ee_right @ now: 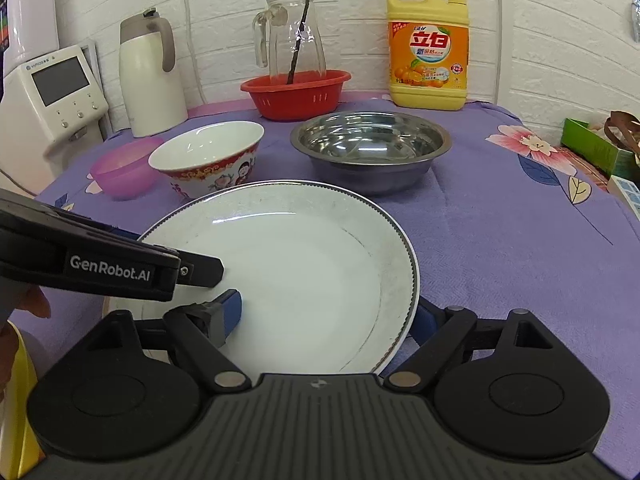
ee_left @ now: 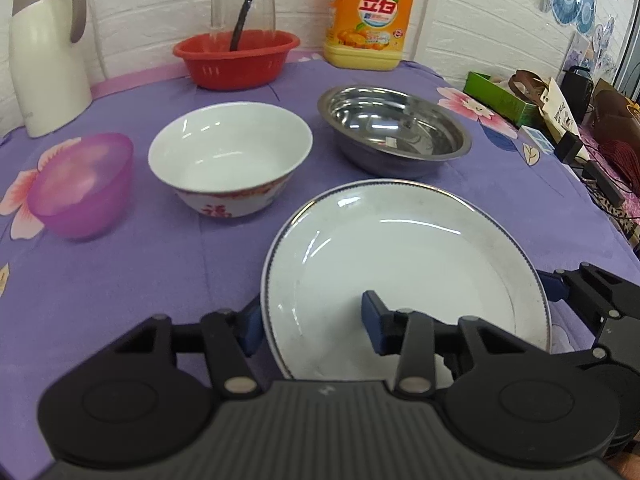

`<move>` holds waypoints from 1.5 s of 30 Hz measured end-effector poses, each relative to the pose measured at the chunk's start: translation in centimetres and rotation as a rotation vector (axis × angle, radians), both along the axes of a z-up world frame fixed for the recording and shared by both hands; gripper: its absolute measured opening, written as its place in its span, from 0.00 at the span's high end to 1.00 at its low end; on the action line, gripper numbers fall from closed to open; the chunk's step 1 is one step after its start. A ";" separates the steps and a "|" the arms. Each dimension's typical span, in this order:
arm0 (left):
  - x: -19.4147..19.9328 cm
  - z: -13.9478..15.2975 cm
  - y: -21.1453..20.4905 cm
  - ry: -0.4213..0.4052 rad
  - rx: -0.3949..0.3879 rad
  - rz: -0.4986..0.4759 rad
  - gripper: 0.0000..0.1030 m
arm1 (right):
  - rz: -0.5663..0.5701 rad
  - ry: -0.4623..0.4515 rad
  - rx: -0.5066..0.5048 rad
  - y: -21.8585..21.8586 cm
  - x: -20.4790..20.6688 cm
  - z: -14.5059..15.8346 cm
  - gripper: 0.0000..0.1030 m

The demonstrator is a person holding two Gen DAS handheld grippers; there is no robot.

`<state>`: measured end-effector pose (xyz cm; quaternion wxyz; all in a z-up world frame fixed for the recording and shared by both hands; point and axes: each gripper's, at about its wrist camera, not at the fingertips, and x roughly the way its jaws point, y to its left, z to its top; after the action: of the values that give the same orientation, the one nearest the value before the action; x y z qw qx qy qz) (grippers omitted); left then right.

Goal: Organize plates and bowls
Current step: 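Lift the plain white plate and lower it onto the floral plate, open both grippers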

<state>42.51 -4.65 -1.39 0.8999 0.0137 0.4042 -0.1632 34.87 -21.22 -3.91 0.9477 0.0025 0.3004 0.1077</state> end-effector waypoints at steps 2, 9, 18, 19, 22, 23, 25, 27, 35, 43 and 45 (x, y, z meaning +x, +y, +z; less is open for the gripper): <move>-0.1 0.1 0.1 -0.002 0.002 0.016 0.62 | 0.002 0.000 0.026 0.0 -0.2 0.2 0.00; -1.0 1.5 0.1 -0.052 0.001 0.017 0.62 | 0.001 -0.049 0.049 -0.1 -1.2 1.3 0.00; -5.4 4.1 2.7 -0.110 0.016 0.074 0.62 | 0.067 -0.094 0.051 2.3 -4.2 3.3 0.00; -6.2 4.4 3.3 -0.111 0.017 0.087 0.62 | 0.081 -0.096 0.050 2.9 -4.9 3.6 0.00; -8.8 5.2 5.4 -0.119 0.031 0.119 0.62 | 0.123 -0.087 0.067 4.7 -7.0 4.1 0.00; -9.9 5.3 6.3 -0.121 0.034 0.132 0.62 | 0.137 -0.086 0.071 5.4 -7.8 4.2 0.00; -12.0 5.5 7.8 -0.132 0.041 0.149 0.62 | 0.164 -0.085 0.079 6.7 -9.6 4.3 0.00; -14.1 5.5 9.5 -0.134 0.044 0.168 0.62 | 0.198 -0.077 0.087 8.0 -11.2 4.3 0.00; -21.1 3.6 14.1 -0.122 0.031 0.252 0.62 | 0.266 -0.039 0.085 12.2 -16.1 3.1 0.00; -23.0 1.9 15.6 -0.109 -0.044 0.256 0.61 | 0.258 -0.065 0.006 13.6 -17.2 2.5 0.00; -22.8 1.5 15.7 -0.099 -0.069 0.254 0.61 | 0.251 -0.065 -0.005 13.6 -17.2 2.4 0.00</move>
<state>19.69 11.08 0.15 0.9321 -0.0605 0.3519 -0.0611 17.68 -7.58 -1.53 0.9361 -0.0411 0.2677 0.2245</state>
